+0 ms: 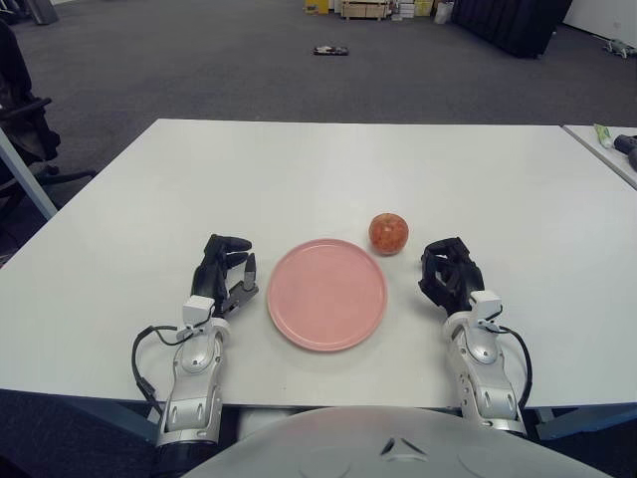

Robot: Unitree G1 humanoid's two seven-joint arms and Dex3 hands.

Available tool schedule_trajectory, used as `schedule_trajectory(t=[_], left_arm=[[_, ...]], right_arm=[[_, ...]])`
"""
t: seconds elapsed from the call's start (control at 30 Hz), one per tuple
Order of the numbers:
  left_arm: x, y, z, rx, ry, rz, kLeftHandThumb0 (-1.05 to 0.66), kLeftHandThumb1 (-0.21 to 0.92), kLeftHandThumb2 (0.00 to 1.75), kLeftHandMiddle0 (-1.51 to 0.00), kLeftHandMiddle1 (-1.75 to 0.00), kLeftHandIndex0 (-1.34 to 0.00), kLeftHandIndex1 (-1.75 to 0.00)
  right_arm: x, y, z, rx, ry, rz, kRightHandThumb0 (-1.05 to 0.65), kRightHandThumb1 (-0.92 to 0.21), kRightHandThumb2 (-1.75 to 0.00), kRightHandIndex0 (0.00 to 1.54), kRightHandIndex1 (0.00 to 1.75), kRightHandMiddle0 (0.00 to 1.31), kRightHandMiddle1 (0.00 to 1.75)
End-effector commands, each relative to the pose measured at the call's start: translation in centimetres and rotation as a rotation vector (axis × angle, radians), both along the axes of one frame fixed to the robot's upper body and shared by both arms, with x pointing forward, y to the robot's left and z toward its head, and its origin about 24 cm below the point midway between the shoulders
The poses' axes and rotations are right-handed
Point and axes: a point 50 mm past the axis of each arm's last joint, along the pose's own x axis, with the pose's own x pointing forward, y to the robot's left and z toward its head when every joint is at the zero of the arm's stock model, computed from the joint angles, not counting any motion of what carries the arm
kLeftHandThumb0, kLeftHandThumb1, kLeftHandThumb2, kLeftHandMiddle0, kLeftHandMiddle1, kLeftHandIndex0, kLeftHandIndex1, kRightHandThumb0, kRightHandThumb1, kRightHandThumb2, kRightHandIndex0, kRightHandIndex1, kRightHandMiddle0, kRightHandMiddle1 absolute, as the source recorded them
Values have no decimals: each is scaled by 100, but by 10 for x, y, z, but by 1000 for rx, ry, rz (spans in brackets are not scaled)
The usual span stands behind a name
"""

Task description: Put the apple into the plate.

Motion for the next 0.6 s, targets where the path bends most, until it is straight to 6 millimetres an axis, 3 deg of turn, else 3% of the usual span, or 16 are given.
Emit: schedule_trajectory(t=[0.0, 0.43, 0.57], left_arm=[[3, 1, 3, 7, -16, -2, -38, 69, 85, -58, -142, -33, -175], [2, 1, 3, 5, -11, -7, -38, 70, 84, -57, -141, -33, -175], [2, 1, 4, 17, -10, -8, -38, 70, 83, -56, -140, -32, -175]], right_arm=[[3, 1, 3, 4, -13, -2, -38, -70, -84, 51, 139, 33, 175], [3, 1, 3, 2, -27, 2, -38, -71, -82, 53, 138, 32, 175], [3, 1, 4, -22, -45, 25, -36, -86, -62, 50, 132, 23, 175]])
